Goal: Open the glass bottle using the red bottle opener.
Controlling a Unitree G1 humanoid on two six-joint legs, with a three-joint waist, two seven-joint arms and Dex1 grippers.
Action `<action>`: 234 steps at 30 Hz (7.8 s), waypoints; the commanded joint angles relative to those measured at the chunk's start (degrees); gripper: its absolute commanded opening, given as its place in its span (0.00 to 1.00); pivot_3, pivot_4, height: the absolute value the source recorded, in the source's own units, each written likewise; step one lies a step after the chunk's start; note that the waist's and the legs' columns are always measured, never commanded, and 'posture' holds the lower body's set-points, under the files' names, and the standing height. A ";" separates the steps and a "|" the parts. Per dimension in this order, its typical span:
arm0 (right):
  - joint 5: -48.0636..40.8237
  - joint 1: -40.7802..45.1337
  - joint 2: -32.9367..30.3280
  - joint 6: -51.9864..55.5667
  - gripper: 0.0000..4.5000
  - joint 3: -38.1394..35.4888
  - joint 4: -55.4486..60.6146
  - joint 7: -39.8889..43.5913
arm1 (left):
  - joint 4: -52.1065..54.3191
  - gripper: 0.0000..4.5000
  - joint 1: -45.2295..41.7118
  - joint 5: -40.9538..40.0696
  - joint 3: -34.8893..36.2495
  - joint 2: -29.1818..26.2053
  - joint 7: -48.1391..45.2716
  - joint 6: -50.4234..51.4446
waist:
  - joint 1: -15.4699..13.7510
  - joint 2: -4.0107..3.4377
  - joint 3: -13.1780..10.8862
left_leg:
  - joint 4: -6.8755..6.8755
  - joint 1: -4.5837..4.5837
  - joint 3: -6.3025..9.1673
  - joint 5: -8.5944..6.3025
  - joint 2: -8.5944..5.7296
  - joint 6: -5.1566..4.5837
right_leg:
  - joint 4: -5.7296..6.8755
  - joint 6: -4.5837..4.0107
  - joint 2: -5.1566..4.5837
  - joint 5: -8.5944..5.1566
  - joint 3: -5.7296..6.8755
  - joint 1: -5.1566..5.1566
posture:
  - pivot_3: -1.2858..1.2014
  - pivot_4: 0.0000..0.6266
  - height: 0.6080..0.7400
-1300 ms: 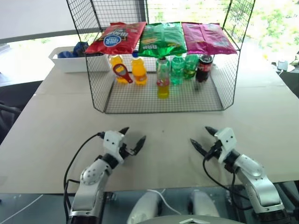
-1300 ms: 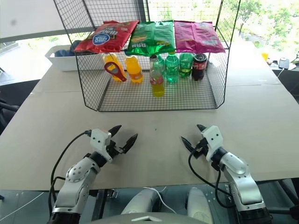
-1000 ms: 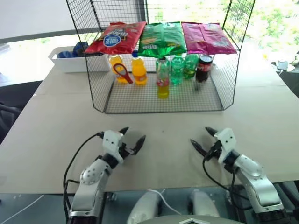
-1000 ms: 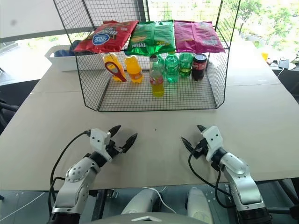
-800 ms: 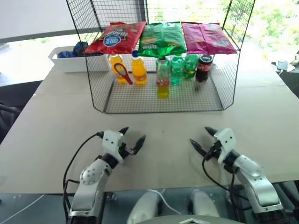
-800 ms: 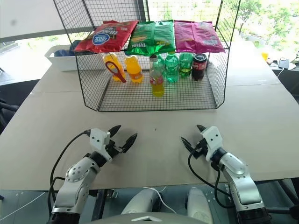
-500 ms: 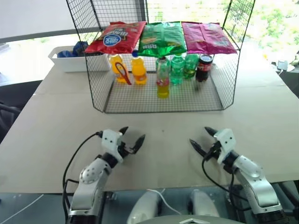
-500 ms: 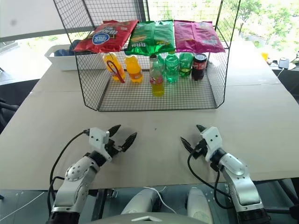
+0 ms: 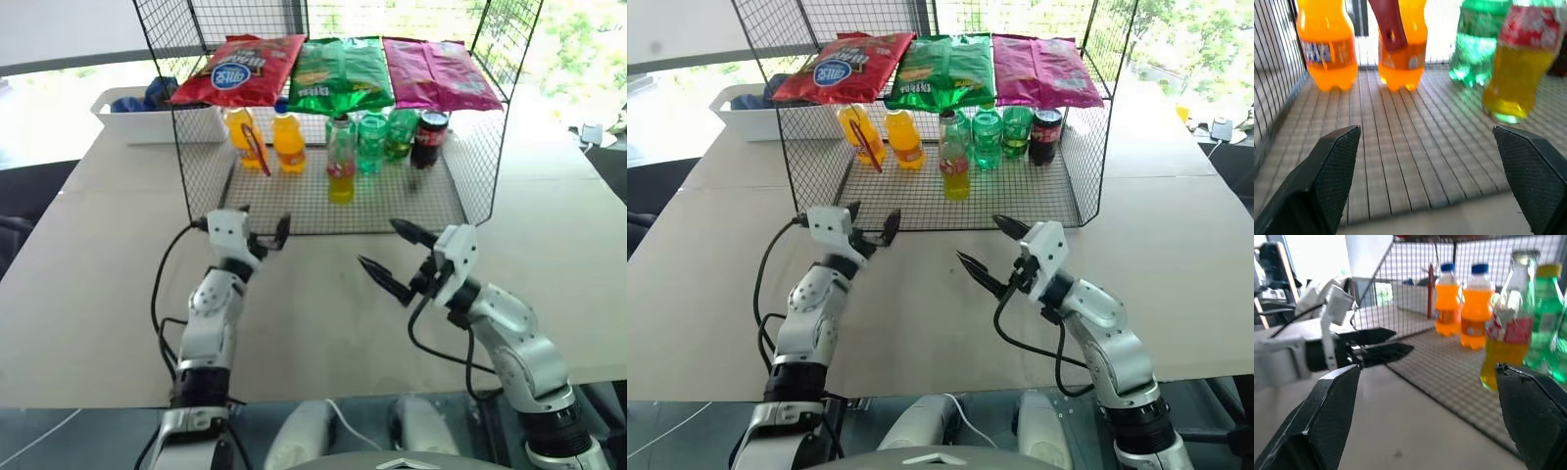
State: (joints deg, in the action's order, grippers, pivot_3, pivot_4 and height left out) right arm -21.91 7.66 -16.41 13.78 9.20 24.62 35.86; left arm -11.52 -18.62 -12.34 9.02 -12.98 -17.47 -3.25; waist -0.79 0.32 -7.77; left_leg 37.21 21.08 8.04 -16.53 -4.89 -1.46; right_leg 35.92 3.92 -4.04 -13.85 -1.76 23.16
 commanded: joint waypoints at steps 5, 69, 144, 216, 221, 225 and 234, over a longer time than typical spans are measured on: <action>-1.11 4.98 0.60 2.87 0.99 0.88 4.69 -1.33 | -6.51 1.00 -9.17 -0.54 3.63 0.35 3.70 -5.53 | 0.06 0.04 0.01 | 0.27 0.57 0.01 0.04 -0.01 0.04 | 0.27 0.00 0.00 0.01 0.03 0.56 | 0.52 0.24 1.00; 5.44 3.79 2.41 -1.07 1.00 2.28 1.39 -3.31 | -10.57 0.01 -19.93 -30.14 10.81 5.01 -18.56 10.86 | 1.64 0.29 0.10 | 1.10 0.75 0.21 0.05 -0.16 0.06 | 0.92 -0.01 -0.02 0.01 0.18 0.58 | 0.52 0.24 1.00; -9.52 5.37 1.54 21.35 0.00 -11.32 -6.12 -21.81 | -8.73 0.97 -16.74 -16.34 -1.39 4.55 -29.72 9.54 | 1.43 0.31 0.13 | 1.06 0.75 0.08 0.05 -0.14 0.06 | 0.95 -0.02 -0.08 0.02 0.04 0.61 | 0.52 0.24 1.00; 19.68 6.72 0.67 -1.56 0.00 -9.92 -8.66 -23.33 | 11.68 0.62 -6.01 -6.46 -10.65 -3.59 -29.68 8.58 | 2.87 0.31 0.13 | 1.13 0.76 0.10 0.06 -0.25 0.03 | 1.14 -0.01 -0.05 0.02 -0.06 0.64 | 0.52 0.24 1.00; 19.61 8.13 1.40 -2.97 0.00 -9.25 -10.52 -22.84 | 15.60 0.62 -1.63 -4.96 -11.93 -6.18 -29.15 11.81 | 2.78 0.28 0.15 | 1.15 0.62 0.01 0.06 -0.22 0.05 | 1.24 -0.01 -0.02 0.02 -0.14 0.59 | 0.52 0.24 1.00; 19.95 8.46 1.89 -3.57 0.00 -8.52 -10.87 -22.52 | 14.47 0.62 -0.30 -3.00 -12.47 -6.08 -28.20 9.49 | 2.71 0.28 0.14 | 1.13 0.64 -0.03 0.06 -0.19 0.05 | 1.21 -0.01 0.01 0.02 -0.18 0.63 | 0.52 0.24 1.00; 20.25 7.84 2.31 -3.18 0.00 -8.34 -10.33 -22.59 | 13.08 0.98 2.43 -0.53 -12.85 -6.59 -27.52 4.38 | 2.60 0.28 0.15 | 1.11 0.63 -0.07 0.06 -0.17 0.04 | 1.18 -0.02 0.00 0.02 -0.21 0.62 | 0.52 0.24 1.00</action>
State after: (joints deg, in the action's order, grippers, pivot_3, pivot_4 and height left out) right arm -1.70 14.94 -14.19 11.72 1.16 12.43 13.39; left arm -0.44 -16.74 -12.58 -4.64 -19.10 -45.40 2.96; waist 1.81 0.60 -7.62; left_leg 38.32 21.71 7.97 -16.47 -5.07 -1.41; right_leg 37.09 3.91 -4.04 -13.83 -1.97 23.78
